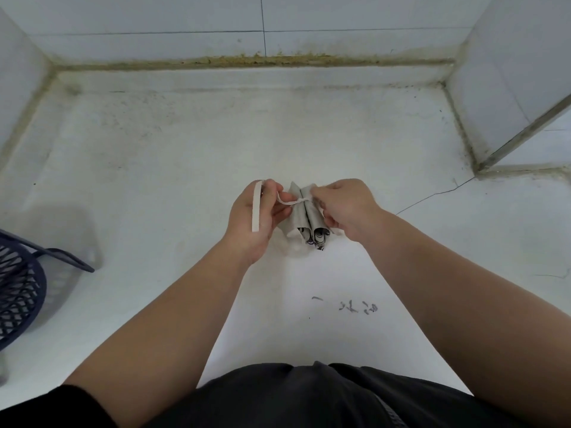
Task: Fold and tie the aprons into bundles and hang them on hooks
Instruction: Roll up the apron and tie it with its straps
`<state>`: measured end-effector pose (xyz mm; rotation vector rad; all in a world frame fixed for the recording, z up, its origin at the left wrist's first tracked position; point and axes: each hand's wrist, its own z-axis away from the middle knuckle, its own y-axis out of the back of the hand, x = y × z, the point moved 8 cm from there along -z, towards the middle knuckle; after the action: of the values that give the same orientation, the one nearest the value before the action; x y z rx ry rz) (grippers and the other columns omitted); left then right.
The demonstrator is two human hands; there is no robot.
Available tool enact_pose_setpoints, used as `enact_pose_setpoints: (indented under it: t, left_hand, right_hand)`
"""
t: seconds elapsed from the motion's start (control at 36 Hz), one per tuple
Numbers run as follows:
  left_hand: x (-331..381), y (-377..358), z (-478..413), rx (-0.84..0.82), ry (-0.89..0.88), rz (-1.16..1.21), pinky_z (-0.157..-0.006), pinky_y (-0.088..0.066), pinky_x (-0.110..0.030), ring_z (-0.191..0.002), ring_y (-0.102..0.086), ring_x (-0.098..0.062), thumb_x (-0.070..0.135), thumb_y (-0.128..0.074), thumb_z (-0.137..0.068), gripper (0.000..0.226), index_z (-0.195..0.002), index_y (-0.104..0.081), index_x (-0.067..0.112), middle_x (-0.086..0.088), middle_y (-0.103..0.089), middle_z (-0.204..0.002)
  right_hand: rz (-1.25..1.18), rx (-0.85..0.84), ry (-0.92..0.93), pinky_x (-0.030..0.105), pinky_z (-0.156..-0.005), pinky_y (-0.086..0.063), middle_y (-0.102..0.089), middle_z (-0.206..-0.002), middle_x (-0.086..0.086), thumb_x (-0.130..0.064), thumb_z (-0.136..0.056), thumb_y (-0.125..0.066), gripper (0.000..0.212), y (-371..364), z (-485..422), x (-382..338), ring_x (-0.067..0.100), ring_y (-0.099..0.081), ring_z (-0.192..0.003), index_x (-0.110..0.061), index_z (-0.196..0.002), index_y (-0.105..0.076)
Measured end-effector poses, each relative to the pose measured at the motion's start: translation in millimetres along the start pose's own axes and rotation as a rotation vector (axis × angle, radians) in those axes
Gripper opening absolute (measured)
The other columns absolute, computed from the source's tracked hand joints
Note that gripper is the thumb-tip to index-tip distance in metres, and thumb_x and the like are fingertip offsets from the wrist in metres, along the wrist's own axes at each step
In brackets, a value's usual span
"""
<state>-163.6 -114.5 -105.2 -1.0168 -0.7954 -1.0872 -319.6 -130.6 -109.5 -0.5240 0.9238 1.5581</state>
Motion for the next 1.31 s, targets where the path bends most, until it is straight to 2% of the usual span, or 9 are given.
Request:
enact_pose_setpoints:
  t: [0.22,0.36,0.5,0.69,0.78,0.92,1.0,1.14,1.31]
  left_hand:
    - [-1.6,-2.5,-6.2,0.021,0.041,-0.181,-0.059,-0.041,-0.022,-0.068,-0.056,-0.011,0.026,-0.047,-0.101,0.023,-0.086,-0.061,0.016,0.005,-0.06,-0.067]
    - [-5.7,-4.2,-8.8,0.07,0.261,-0.172,-0.056,-0.031,-0.023,-0.055,-0.051,-0.006,0.027,-0.054,-0.097,0.023,-0.078,-0.063,0.018,0.01,-0.056,-0.053]
    - [6.4,-4.0,-16.8,0.093,0.226,-0.407,-0.049,-0.027,-0.023,-0.056,-0.041,-0.014,0.018,-0.063,-0.087,0.034,-0.054,-0.056,0.016,0.001,-0.053,-0.053]
    - [10.1,-8.3,-15.5,-0.075,0.102,-0.433,-0.051,-0.039,-0.015,-0.055,-0.048,-0.007,0.009,-0.053,-0.095,0.029,-0.067,-0.06,0.01,0.003,-0.055,-0.06]
    - [11.1,-13.5,-10.4,-0.226,0.067,-0.477,-0.06,-0.039,-0.018,-0.067,-0.046,-0.013,0.007,-0.05,-0.097,0.018,-0.081,-0.06,0.006,-0.005,-0.052,-0.076]
    - [20.4,-17.7,-5.2,-0.292,-0.052,-0.583,-0.066,-0.041,-0.012,-0.069,-0.052,-0.006,0.003,-0.054,-0.095,0.017,-0.105,-0.064,0.012,0.001,-0.06,-0.083]
    - [24.3,-18.9,-6.2,-0.269,-0.088,-0.653,-0.07,-0.044,-0.016,-0.07,-0.059,-0.001,0.01,-0.057,-0.094,0.022,-0.11,-0.049,0.023,0.01,-0.065,-0.081]
    - [31.4,-21.0,-7.1,-0.292,-0.127,-0.79,-0.07,-0.045,-0.017,-0.071,-0.058,-0.008,0.011,-0.061,-0.091,0.027,-0.107,-0.04,0.019,0.008,-0.066,-0.079]
    - [34.3,-15.7,-5.5,-0.152,-0.219,-0.782,-0.07,-0.05,-0.015,-0.071,-0.064,0.001,0.012,-0.072,-0.081,0.036,-0.093,-0.043,0.03,0.013,-0.068,-0.083]
  right_hand:
    - [-0.071,-0.086,-0.02,0.024,-0.047,-0.038,-0.042,-0.06,0.005,0.0,-0.09,-0.045,0.03,-12.1,0.5,-4.4,0.016,-0.037,-0.05,-0.011,-0.063,-0.047]
    - [0.142,-0.077,0.357,0.021,-0.066,-0.041,-0.048,-0.07,-0.007,-0.014,-0.097,-0.044,0.022,-17.7,10.1,-20.0,0.008,-0.045,-0.064,-0.021,-0.077,-0.048]
    - [0.226,-0.086,0.593,0.004,-0.061,-0.037,-0.058,-0.074,-0.018,-0.01,-0.098,-0.046,0.01,-22.4,25.6,-32.6,-0.012,-0.052,-0.06,-0.017,-0.093,-0.051]
    - [0.321,-0.07,0.673,0.002,-0.071,-0.034,-0.051,-0.109,-0.007,-0.01,-0.096,-0.051,0.016,-19.7,27.0,-35.6,0.008,-0.048,-0.086,-0.007,-0.108,-0.061]
    - [0.307,-0.143,0.63,0.006,-0.07,-0.037,-0.049,-0.122,-0.011,-0.014,-0.097,-0.05,0.013,-21.8,23.5,-33.6,0.006,-0.052,-0.079,-0.014,-0.107,-0.058]
    - [0.293,-0.232,0.608,0.004,-0.069,-0.038,-0.052,-0.117,-0.014,-0.016,-0.099,-0.048,0.008,-24.0,23.0,-35.5,-0.005,-0.051,-0.073,-0.023,-0.095,-0.049]
    - [0.343,-0.254,0.613,0.013,-0.075,-0.042,-0.058,-0.116,-0.009,-0.015,-0.099,-0.047,0.006,-26.6,24.6,-35.3,0.013,-0.06,-0.085,-0.018,-0.097,-0.052]
    - [0.481,-0.269,0.681,0.007,-0.058,-0.035,-0.05,-0.071,-0.014,-0.013,-0.098,-0.047,0.01,-27.5,28.1,-36.0,-0.007,-0.048,-0.061,-0.02,-0.092,-0.048]
    - [0.322,-0.137,0.63,0.007,-0.061,-0.037,-0.051,-0.072,-0.016,-0.012,-0.097,-0.049,0.008,-16.7,20.8,-36.2,-0.007,-0.049,-0.061,-0.017,-0.091,-0.051]
